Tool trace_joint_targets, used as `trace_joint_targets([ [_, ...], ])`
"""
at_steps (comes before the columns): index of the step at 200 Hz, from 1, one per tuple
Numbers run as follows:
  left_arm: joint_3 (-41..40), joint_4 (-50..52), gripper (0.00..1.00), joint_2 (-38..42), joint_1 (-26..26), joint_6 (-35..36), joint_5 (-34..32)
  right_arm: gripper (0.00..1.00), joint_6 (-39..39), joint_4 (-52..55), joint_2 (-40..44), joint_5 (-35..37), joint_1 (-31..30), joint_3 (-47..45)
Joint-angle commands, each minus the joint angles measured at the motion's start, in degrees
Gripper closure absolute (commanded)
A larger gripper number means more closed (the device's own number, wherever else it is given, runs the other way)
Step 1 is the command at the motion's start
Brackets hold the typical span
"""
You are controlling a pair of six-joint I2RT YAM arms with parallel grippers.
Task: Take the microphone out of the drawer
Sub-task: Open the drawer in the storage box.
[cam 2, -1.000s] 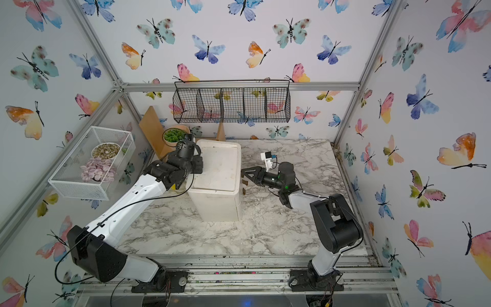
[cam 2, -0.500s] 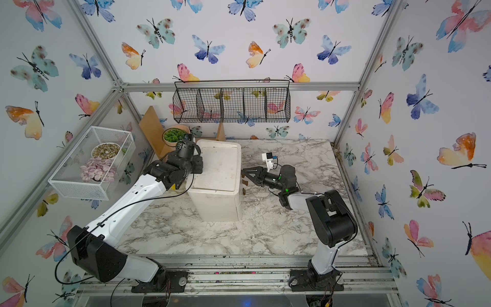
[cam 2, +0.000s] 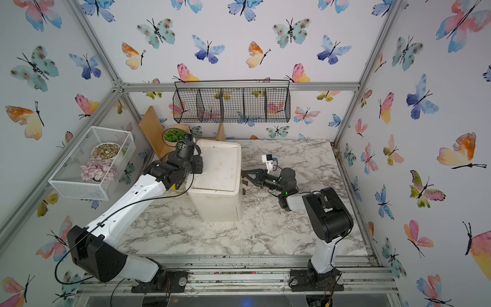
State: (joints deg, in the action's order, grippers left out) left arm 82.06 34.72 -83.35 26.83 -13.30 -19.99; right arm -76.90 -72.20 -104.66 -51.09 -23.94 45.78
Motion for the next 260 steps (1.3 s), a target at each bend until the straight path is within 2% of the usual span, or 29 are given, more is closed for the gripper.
trace_joint_targets([
  [1, -0.67, -1.56, 0.82, -0.32, -1.14, 4.2, -3.53, 0.94, -0.52, -4.11, -0.18, -2.43, 0.04, -0.33],
  [6, -0.76, -1.58, 0.82, -0.24, -1.16, 4.24, -3.61, 0.98, -0.53, -4.15, -0.17, -2.52, 0.04, -0.34],
  [48, -0.81, -1.51, 0.82, -0.43, -1.1, 4.32, -3.83, 0.98, 1.38, -1.94, 0.89, -3.6, 0.17, -0.36],
  [98, -0.83, -1.52, 0.89, -0.41, -1.12, 4.56, -4.25, 0.98, 16.05, 21.17, 8.25, -3.24, 3.2, -0.25],
  [150, -1.11, -1.56, 0.9, 0.02, -1.12, 4.86, -4.88, 0.98, 31.8, 46.9, 15.45, 0.49, 8.99, 1.95],
  [180, -1.28, -1.32, 0.9, -0.06, -1.14, 4.95, -5.15, 0.98, 39.44, 59.88, 17.39, 4.71, 11.86, 4.31],
  [209, -1.47, -1.32, 0.89, -0.15, -1.13, 4.94, -5.37, 0.98, 46.05, 70.25, 19.13, 12.13, 12.78, 7.01],
  [260, -1.05, -1.45, 0.89, -0.51, -1.05, 4.95, -5.98, 0.98, 49.9, 78.09, 19.75, 22.05, 12.92, 9.46],
])
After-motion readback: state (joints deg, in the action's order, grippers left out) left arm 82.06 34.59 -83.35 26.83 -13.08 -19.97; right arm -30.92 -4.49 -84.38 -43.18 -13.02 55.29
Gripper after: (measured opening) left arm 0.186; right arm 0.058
